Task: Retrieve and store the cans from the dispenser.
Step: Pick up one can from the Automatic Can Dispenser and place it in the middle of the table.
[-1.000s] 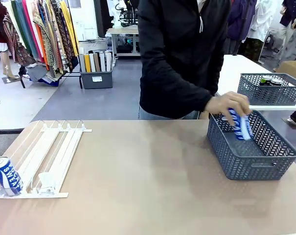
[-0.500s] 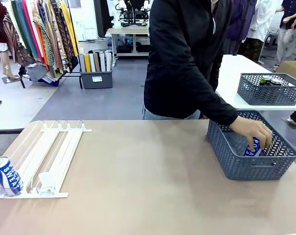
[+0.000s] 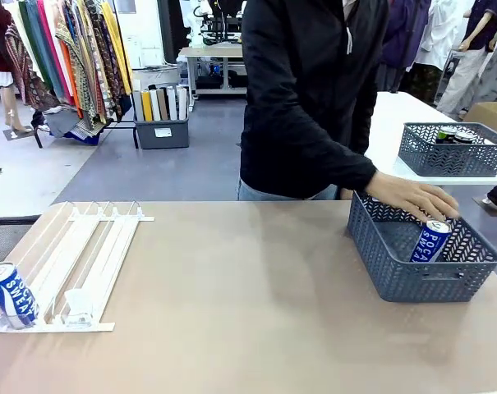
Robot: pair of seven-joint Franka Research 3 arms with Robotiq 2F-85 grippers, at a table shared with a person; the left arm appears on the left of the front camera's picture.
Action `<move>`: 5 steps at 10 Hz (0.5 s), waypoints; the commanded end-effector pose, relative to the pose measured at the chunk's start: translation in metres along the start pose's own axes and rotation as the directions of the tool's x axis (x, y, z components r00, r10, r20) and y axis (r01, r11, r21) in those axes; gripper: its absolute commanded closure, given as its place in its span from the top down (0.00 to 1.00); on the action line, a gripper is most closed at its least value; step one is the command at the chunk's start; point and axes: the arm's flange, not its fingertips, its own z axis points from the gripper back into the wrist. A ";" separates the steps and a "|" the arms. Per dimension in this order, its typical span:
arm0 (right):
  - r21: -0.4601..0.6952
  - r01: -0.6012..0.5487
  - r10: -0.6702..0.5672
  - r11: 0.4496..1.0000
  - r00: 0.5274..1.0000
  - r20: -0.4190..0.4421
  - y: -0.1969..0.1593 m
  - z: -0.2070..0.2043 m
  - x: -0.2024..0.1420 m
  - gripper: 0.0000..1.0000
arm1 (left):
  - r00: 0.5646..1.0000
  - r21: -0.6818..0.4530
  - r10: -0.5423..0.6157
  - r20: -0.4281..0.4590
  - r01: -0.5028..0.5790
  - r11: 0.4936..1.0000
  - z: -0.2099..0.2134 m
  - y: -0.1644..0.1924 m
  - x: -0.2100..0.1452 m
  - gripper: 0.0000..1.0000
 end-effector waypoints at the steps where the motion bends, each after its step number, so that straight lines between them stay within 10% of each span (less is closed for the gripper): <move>1: 0.004 -0.015 0.015 1.000 1.000 -0.006 0.003 0.001 0.000 1.00 | 1.000 0.012 0.002 -0.007 -0.002 1.000 0.002 0.001 -0.001 1.00; 2: 0.004 -0.015 0.015 1.000 1.000 -0.006 0.003 0.001 0.000 1.00 | 1.000 0.000 0.000 0.000 0.000 1.000 0.000 0.000 0.000 1.00; 5: 0.004 -0.015 0.015 1.000 1.000 -0.006 0.003 0.001 0.000 1.00 | 0.985 0.624 0.018 -0.171 0.094 0.776 -0.033 -0.011 -0.049 1.00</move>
